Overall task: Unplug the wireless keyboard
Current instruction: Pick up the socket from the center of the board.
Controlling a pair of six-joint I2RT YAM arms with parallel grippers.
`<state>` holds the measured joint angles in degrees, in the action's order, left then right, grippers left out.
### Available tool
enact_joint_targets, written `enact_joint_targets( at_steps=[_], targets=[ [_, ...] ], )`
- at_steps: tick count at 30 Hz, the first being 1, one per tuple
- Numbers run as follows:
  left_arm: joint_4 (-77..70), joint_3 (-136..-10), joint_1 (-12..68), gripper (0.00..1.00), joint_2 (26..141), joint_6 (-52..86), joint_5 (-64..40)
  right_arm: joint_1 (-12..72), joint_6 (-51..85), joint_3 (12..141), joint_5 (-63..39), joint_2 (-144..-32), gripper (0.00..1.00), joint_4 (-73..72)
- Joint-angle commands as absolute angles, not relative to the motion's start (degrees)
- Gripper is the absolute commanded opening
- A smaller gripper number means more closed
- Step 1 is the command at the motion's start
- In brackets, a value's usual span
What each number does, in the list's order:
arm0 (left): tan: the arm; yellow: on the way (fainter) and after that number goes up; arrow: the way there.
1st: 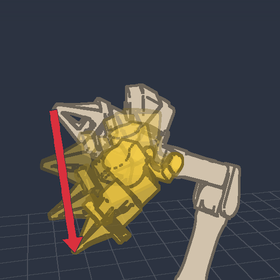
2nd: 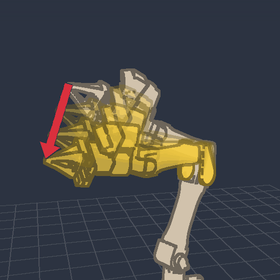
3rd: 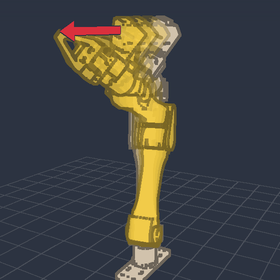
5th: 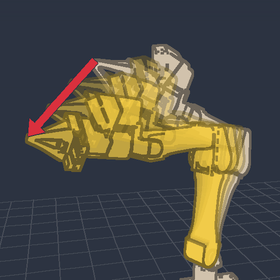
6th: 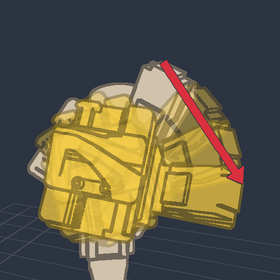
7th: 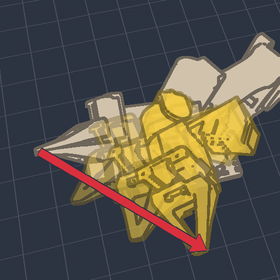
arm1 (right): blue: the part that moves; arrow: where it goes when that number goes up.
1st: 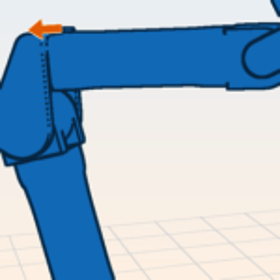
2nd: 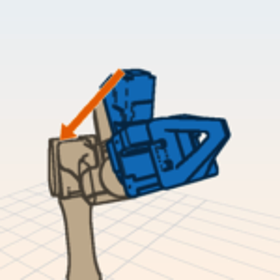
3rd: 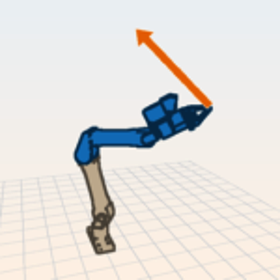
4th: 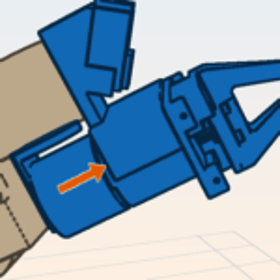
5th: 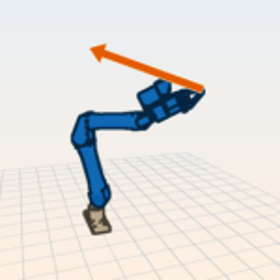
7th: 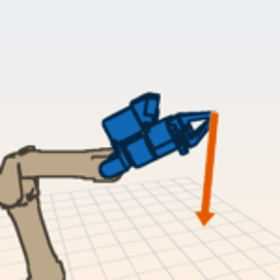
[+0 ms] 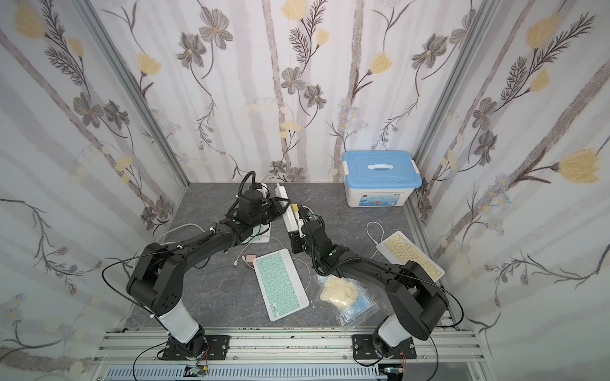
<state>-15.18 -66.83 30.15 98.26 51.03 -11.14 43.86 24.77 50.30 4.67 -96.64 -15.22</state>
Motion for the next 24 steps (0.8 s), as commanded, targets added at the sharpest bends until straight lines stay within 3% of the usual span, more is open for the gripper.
enact_joint_targets(
  at_steps=[1,7,12,15,18,24],
  targets=[
    [-17.07,-66.56,30.15,0.0,97.78,51.25,-10.74,44.01,22.64,50.91,5.25,-96.95,0.0,-19.42],
    [-20.11,-66.36,30.14,0.0,98.04,50.82,-12.48,44.03,22.93,50.89,5.27,-97.14,0.01,-19.11],
    [-22.52,-65.93,29.89,0.0,97.72,49.82,-14.14,43.97,22.72,49.75,2.58,-95.28,0.5,-19.17],
    [-24.56,-65.07,29.31,0.0,97.22,49.75,-15.7,42.57,23.18,47.04,-2.85,-92.49,0.68,-20.77],
    [-25.27,-64.49,28.67,0.0,96.51,49.46,-17.07,39.96,25.25,43.86,-8.71,-88.37,0.77,-22.49],
    [-27.97,-63.15,27.61,0.0,95.54,49.56,-21.46,31.88,31.5,36.2,-21.5,-81.42,0.85,-28.33]
  ],
)
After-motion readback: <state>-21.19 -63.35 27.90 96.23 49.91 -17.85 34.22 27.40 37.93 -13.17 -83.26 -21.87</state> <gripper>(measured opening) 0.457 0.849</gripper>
